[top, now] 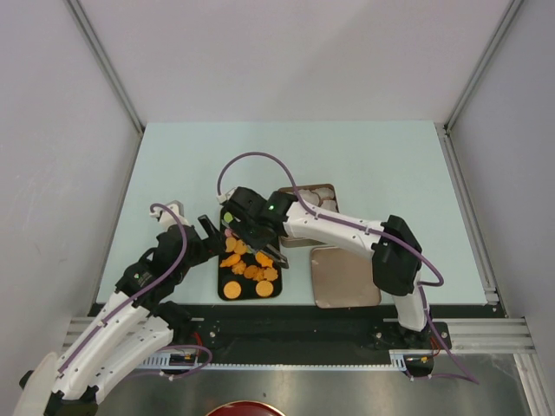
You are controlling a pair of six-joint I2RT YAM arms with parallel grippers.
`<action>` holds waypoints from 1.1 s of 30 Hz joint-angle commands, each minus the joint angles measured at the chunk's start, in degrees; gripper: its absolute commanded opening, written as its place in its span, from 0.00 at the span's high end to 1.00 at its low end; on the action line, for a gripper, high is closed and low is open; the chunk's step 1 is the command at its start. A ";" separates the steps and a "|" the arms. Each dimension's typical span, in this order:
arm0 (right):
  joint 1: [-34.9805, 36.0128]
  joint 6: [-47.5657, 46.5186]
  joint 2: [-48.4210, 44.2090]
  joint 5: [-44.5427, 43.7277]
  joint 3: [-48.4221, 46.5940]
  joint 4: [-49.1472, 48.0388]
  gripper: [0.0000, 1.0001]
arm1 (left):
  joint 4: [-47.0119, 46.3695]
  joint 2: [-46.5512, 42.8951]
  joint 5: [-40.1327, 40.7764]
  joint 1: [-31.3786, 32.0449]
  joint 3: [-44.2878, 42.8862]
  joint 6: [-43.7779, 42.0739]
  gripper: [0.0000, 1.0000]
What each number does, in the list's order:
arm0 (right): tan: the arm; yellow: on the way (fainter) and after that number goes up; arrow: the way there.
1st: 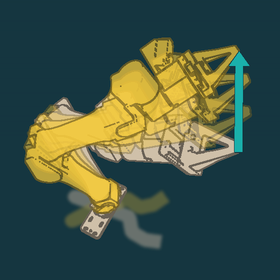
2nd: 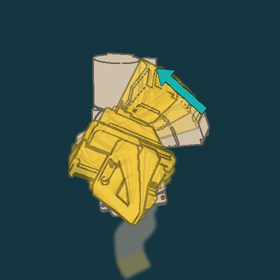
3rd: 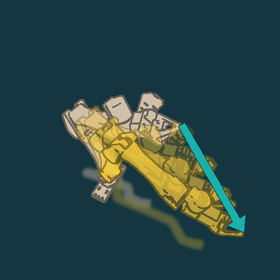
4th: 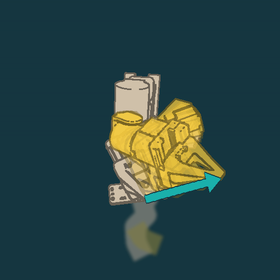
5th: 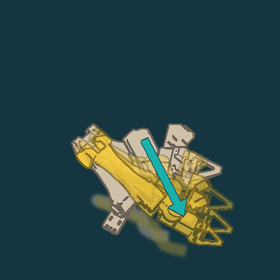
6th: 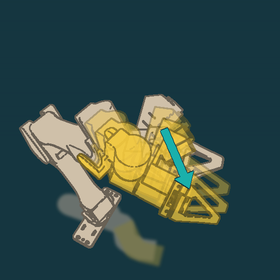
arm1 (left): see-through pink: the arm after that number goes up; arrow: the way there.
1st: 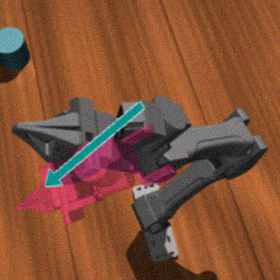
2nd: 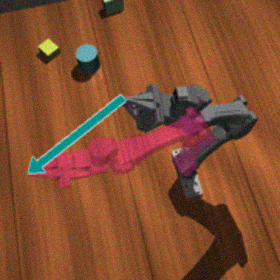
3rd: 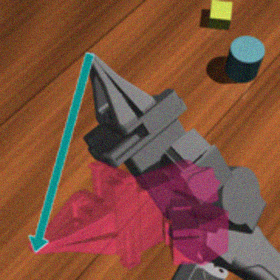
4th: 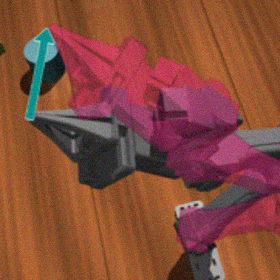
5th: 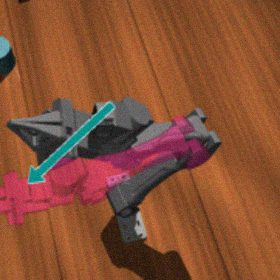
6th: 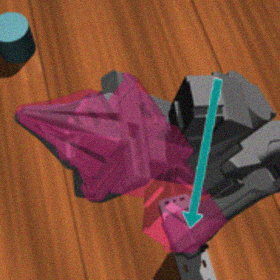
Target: Pack the cookies
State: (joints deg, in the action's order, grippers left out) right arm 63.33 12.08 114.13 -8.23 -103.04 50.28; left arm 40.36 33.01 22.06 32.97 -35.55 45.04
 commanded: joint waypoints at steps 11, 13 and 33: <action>-1.98 0.85 -3.73 -3.09 3.02 -2.21 0.51 | -2.04 1.09 -0.97 -0.28 0.48 0.84 0.00; -1.90 0.41 -3.82 -4.07 2.85 -1.94 0.48 | -2.13 1.26 -0.97 -0.28 0.48 0.84 0.00; 1.01 -3.73 4.52 -6.54 -11.91 8.25 0.46 | -2.04 0.91 -1.15 -0.28 0.83 1.11 0.00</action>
State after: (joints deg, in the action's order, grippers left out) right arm 63.75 9.80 117.10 -14.13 -112.16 55.77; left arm 39.75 34.68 21.63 32.97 -34.92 45.08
